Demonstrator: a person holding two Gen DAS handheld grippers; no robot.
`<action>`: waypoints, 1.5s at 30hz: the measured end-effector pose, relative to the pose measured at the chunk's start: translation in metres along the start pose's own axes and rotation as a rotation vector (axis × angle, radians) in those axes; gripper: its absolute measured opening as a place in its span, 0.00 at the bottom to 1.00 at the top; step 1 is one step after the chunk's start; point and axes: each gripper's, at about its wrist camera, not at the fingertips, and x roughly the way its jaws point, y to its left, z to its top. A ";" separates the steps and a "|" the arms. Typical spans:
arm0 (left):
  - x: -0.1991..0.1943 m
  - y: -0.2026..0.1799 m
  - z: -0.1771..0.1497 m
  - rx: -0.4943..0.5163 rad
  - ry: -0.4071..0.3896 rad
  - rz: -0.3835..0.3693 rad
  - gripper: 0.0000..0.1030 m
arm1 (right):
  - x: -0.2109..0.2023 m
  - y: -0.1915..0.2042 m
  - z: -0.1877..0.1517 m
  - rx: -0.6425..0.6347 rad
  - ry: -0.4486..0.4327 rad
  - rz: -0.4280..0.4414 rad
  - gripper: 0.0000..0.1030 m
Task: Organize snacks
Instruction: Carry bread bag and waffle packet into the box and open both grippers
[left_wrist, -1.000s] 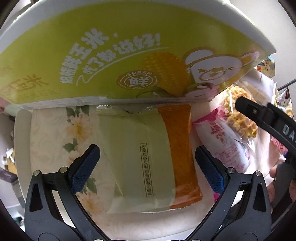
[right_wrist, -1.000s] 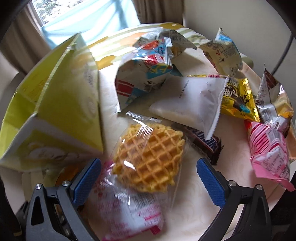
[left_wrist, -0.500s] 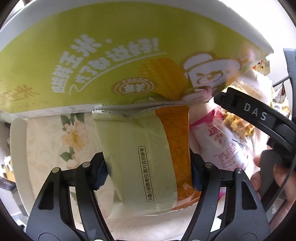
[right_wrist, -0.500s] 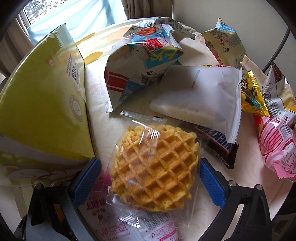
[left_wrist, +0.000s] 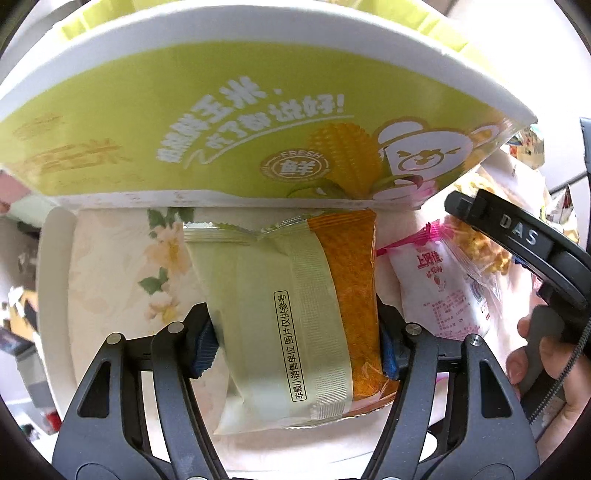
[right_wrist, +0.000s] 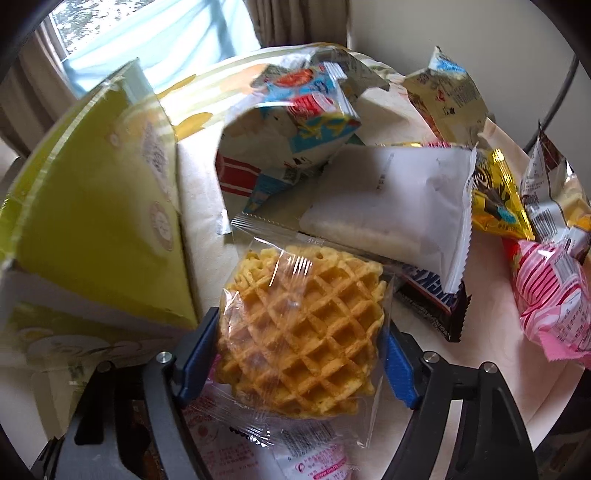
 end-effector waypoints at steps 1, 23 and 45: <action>-0.005 0.000 -0.002 -0.009 -0.001 0.002 0.62 | -0.005 -0.004 -0.002 -0.005 0.005 0.015 0.72; -0.158 -0.011 -0.027 -0.219 -0.262 0.080 0.62 | -0.123 -0.013 0.010 -0.335 -0.104 0.228 0.72; -0.138 0.101 0.187 -0.125 -0.256 0.060 0.62 | -0.117 0.151 0.125 -0.516 -0.192 0.315 0.73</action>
